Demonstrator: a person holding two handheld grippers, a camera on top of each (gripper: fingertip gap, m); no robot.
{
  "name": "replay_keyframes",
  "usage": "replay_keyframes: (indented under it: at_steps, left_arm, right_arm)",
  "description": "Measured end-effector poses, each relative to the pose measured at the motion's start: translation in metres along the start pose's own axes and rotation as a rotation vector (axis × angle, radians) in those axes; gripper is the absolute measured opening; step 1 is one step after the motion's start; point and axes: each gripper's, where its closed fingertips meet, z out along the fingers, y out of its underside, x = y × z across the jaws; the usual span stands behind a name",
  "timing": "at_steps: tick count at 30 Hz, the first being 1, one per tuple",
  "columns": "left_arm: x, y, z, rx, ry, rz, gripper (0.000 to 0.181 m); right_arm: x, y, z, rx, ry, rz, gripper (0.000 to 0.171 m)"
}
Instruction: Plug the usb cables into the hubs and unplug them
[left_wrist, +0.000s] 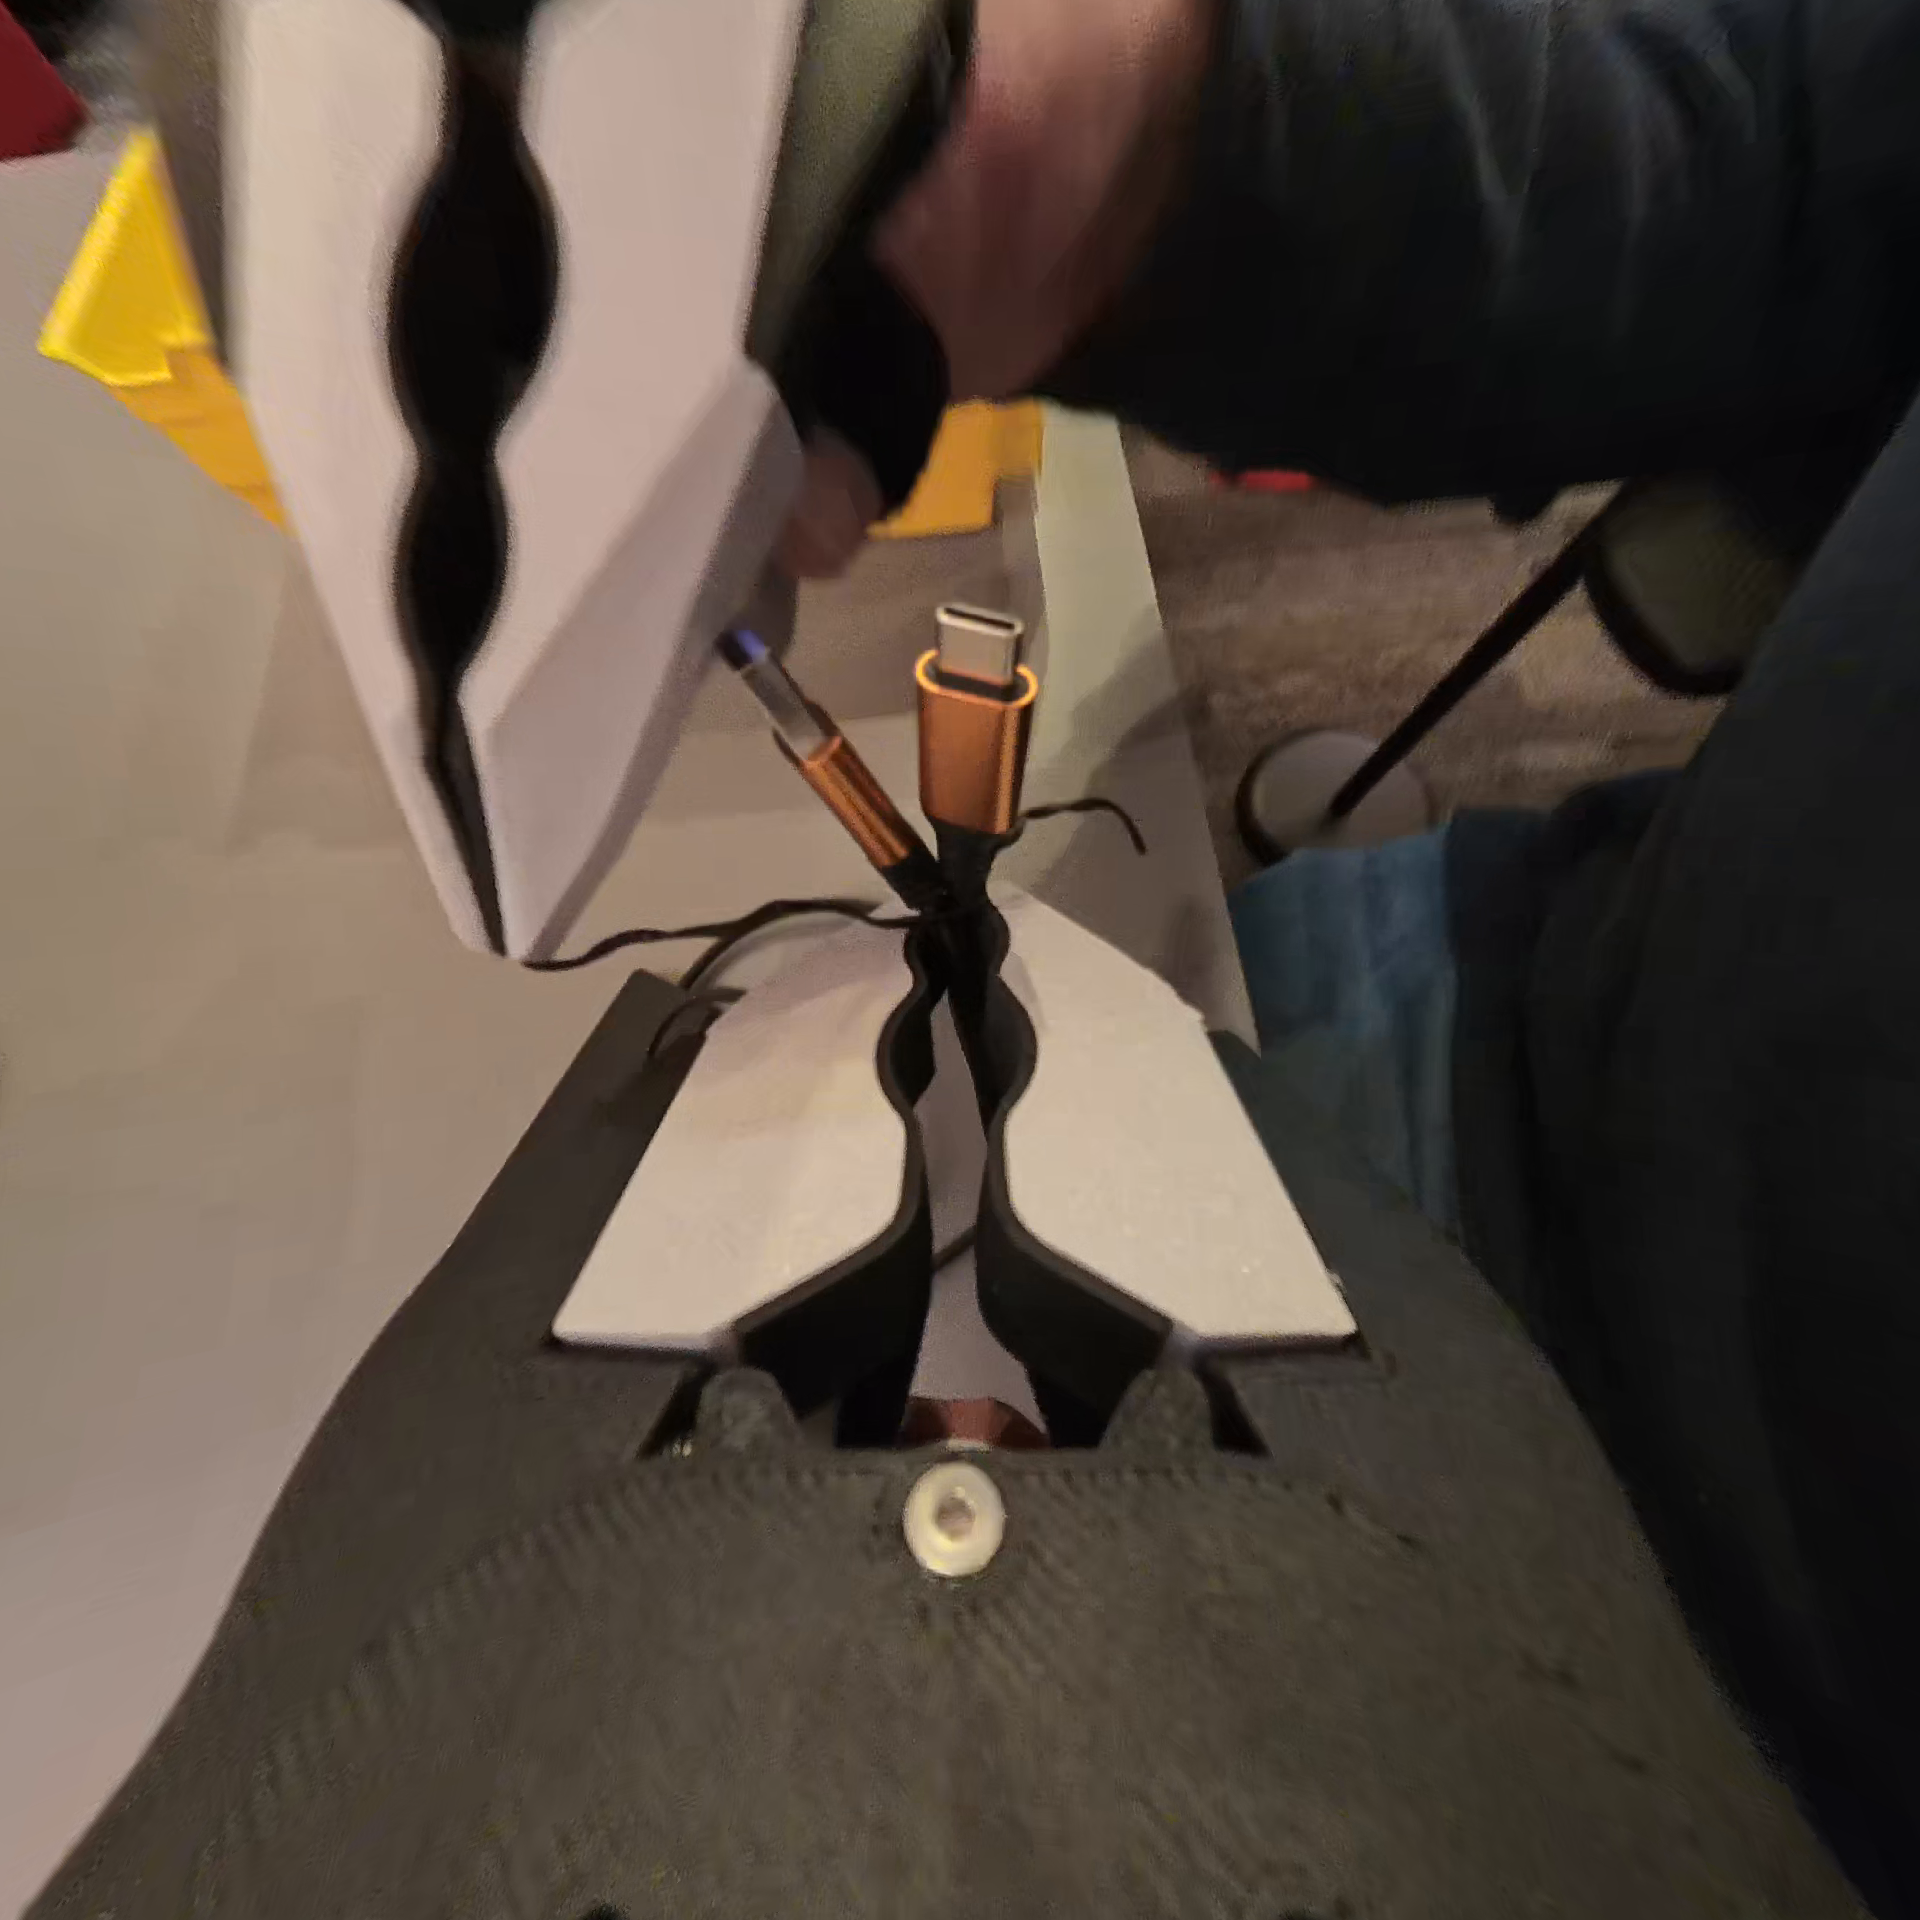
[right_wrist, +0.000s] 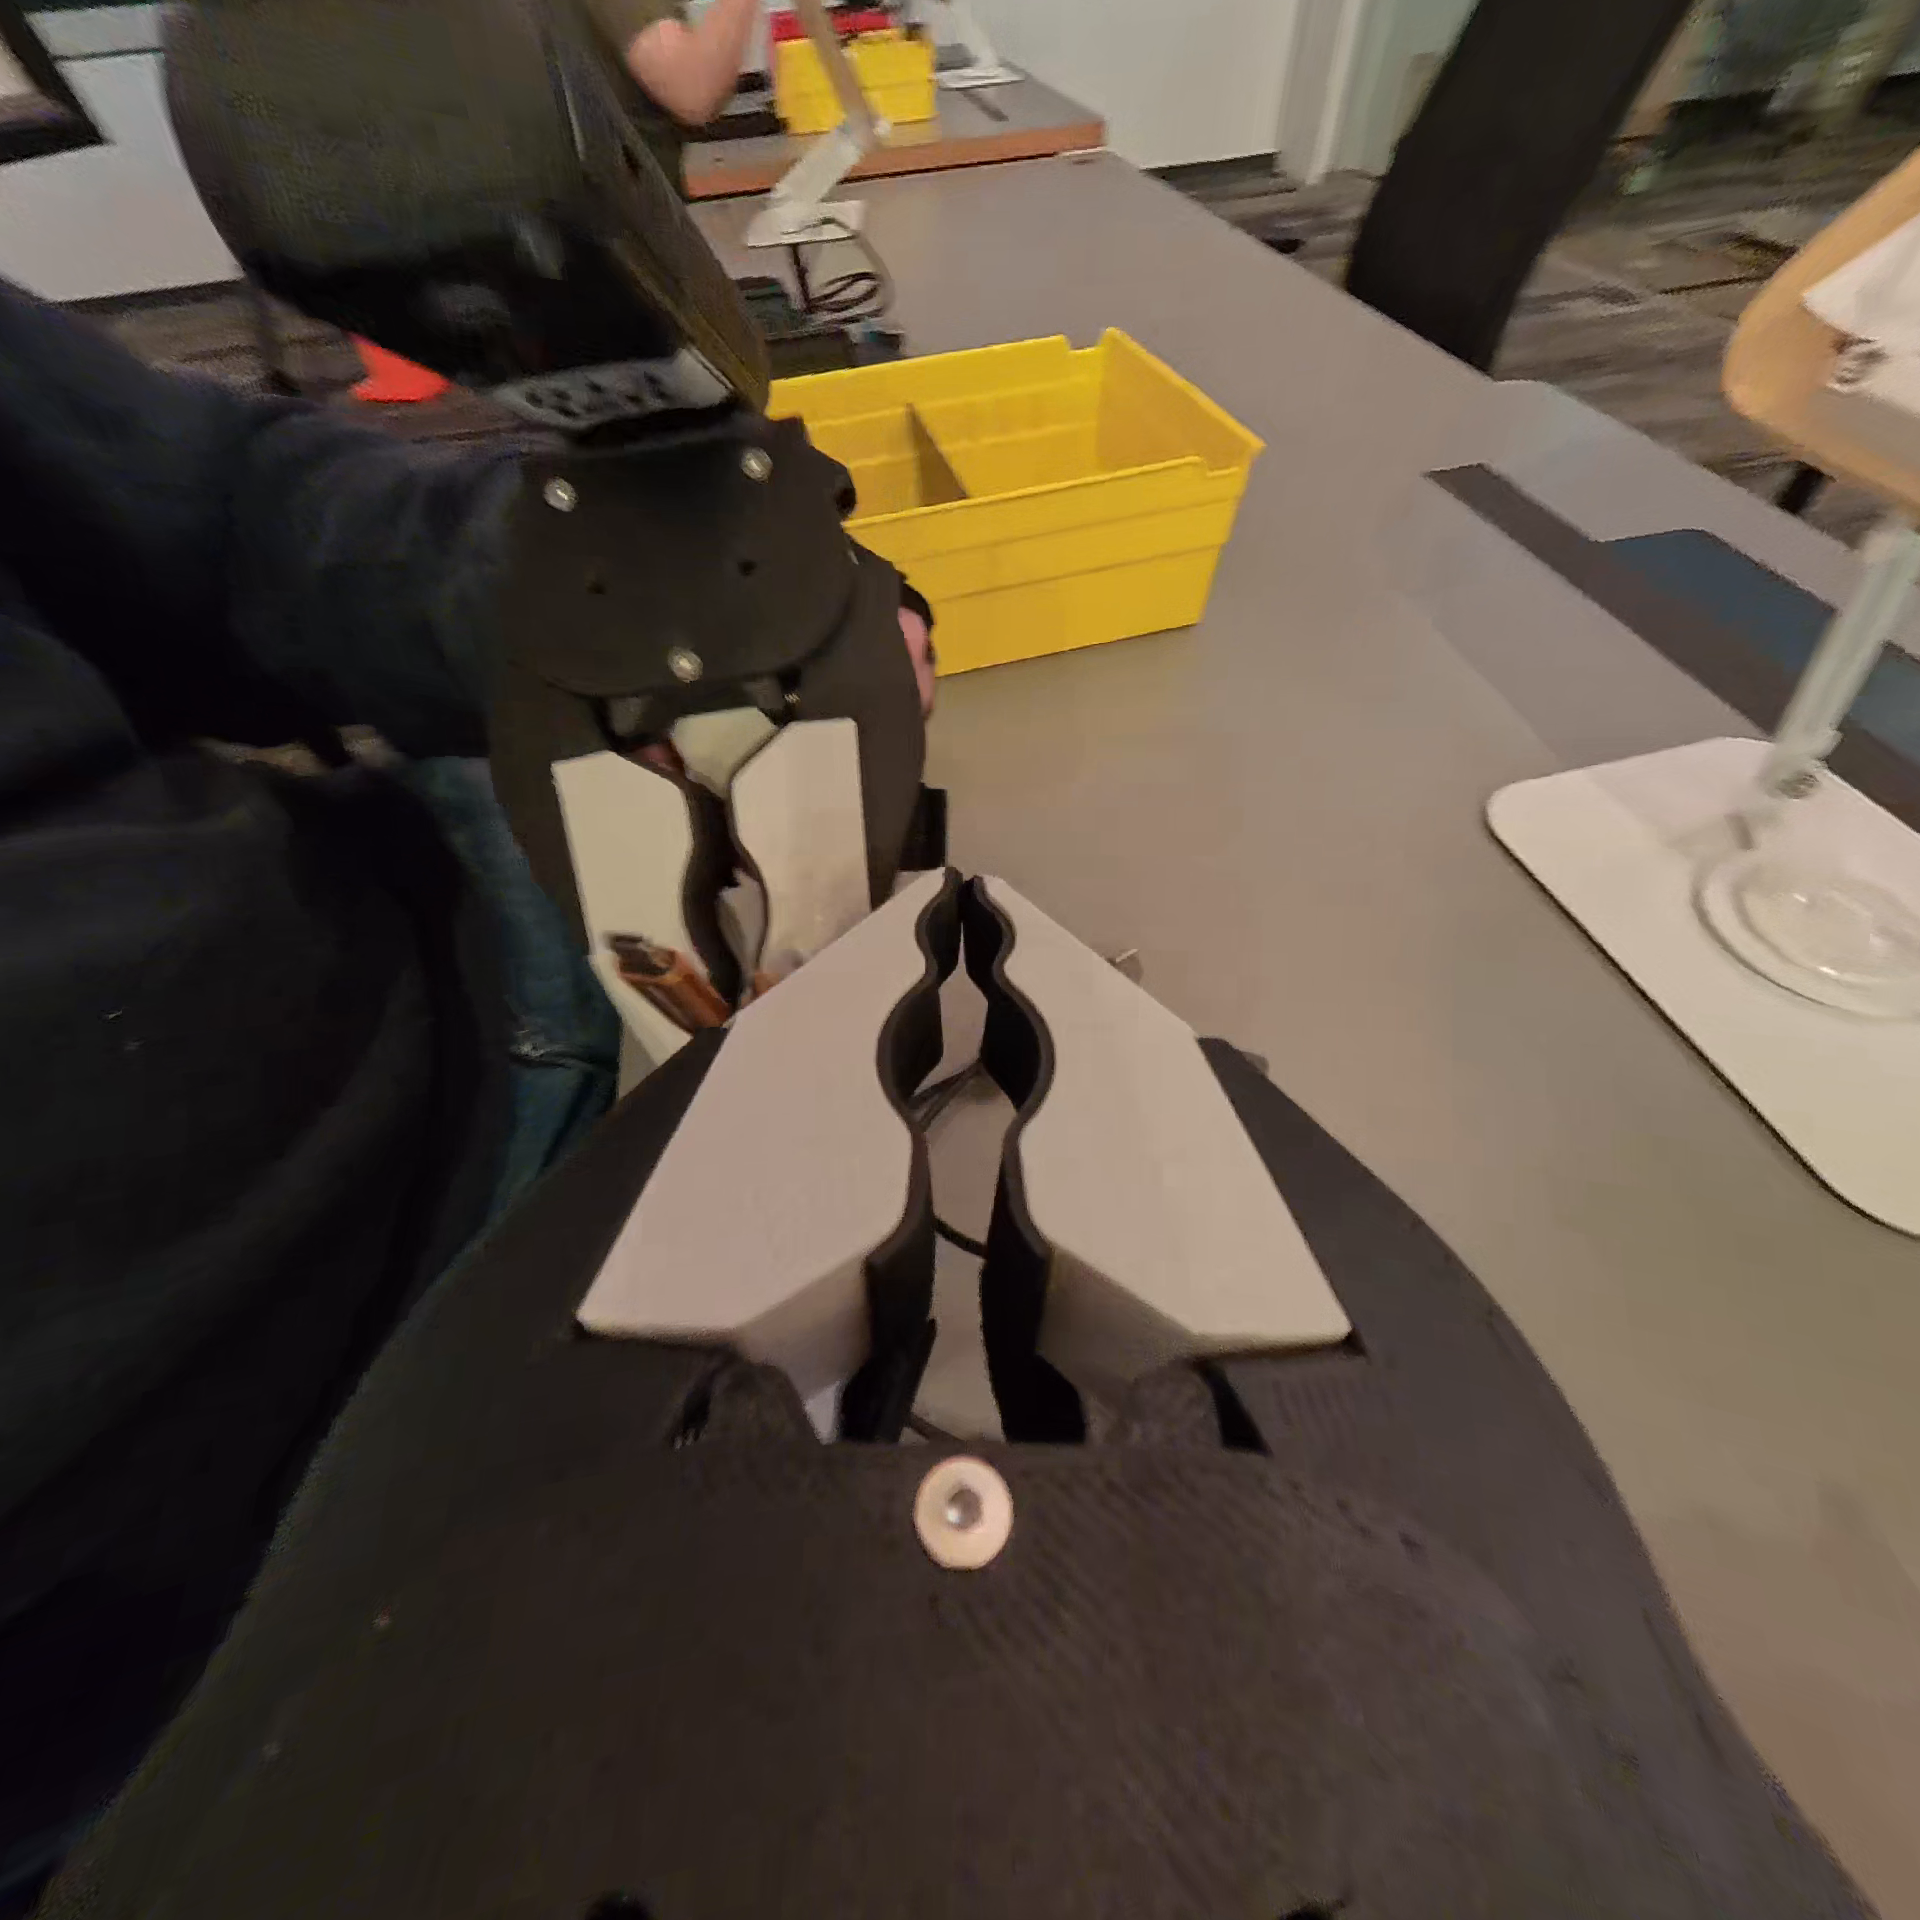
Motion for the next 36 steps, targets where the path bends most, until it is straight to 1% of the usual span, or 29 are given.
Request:
replay_keyframes:
  at_steps: [1, 4, 6, 8, 9, 11, 13, 15, 17, 20, 23, 25, 27, 31, 34, 36]
  left_arm:
    - [-0.001, 0.005, 0.002, -0.038, -0.013, 0.017, 0.004]
    - [-0.012, 0.026, 0.008, -0.176, -0.092, 0.067, 0.002]
    - [-0.023, 0.033, 0.010, -0.216, -0.153, 0.039, 0.002]
    - [-0.044, 0.039, 0.004, -0.218, -0.250, -0.021, 0.002]
    - [-0.054, 0.039, -0.003, -0.190, -0.284, -0.068, 0.002]
    - [-0.068, 0.037, -0.020, -0.126, -0.334, -0.154, 0.002]
    - [-0.077, 0.038, -0.037, -0.087, -0.376, -0.198, 0.002]
    - [-0.084, 0.042, -0.055, -0.082, -0.430, -0.227, 0.003]
    - [-0.086, 0.045, -0.072, -0.073, -0.466, -0.232, 0.003]
    - [-0.088, 0.047, -0.098, -0.045, -0.525, -0.266, 0.002]
    - [-0.083, 0.049, -0.114, 0.004, -0.530, -0.308, 0.002]
    - [-0.085, 0.052, -0.122, 0.010, -0.545, -0.327, 0.002]
    - [-0.088, 0.047, -0.127, 0.033, -0.545, -0.335, 0.002]
    - [-0.082, 0.044, -0.125, 0.008, -0.526, -0.307, 0.003]
    - [-0.077, 0.052, -0.124, 0.003, -0.522, -0.321, 0.003]
    - [-0.076, 0.057, -0.123, 0.020, -0.519, -0.340, 0.002]
  right_arm:
    - [-0.003, -0.002, -0.002, -0.009, -0.034, -0.006, 0.000]
    - [-0.008, -0.007, -0.003, -0.100, -0.048, -0.090, 0.000]
    - [-0.019, -0.019, -0.002, -0.132, -0.059, -0.159, 0.000]
    - [-0.030, -0.019, -0.002, -0.203, -0.039, -0.241, 0.000]
    - [-0.036, -0.016, -0.001, -0.233, -0.035, -0.266, 0.000]
    - [-0.028, -0.003, -0.003, -0.301, 0.052, -0.295, 0.000]
    - [-0.019, -0.004, -0.008, -0.245, 0.085, -0.233, 0.000]
    - [-0.002, -0.006, -0.014, -0.192, 0.152, -0.169, 0.000]
    - [0.017, -0.004, -0.017, -0.182, 0.242, -0.149, 0.000]
    - [0.035, -0.002, -0.010, -0.176, 0.323, -0.129, 0.000]
    - [0.045, 0.002, 0.003, -0.208, 0.368, -0.141, 0.000]
    - [0.061, 0.008, 0.008, -0.231, 0.413, -0.114, 0.000]
    - [0.078, 0.014, 0.014, -0.243, 0.457, -0.079, 0.000]
    - [0.096, 0.022, 0.031, -0.283, 0.463, -0.052, 0.000]
    - [0.105, 0.019, 0.034, -0.281, 0.493, -0.036, 0.000]
    - [0.112, 0.022, 0.032, -0.317, 0.524, -0.053, 0.000]
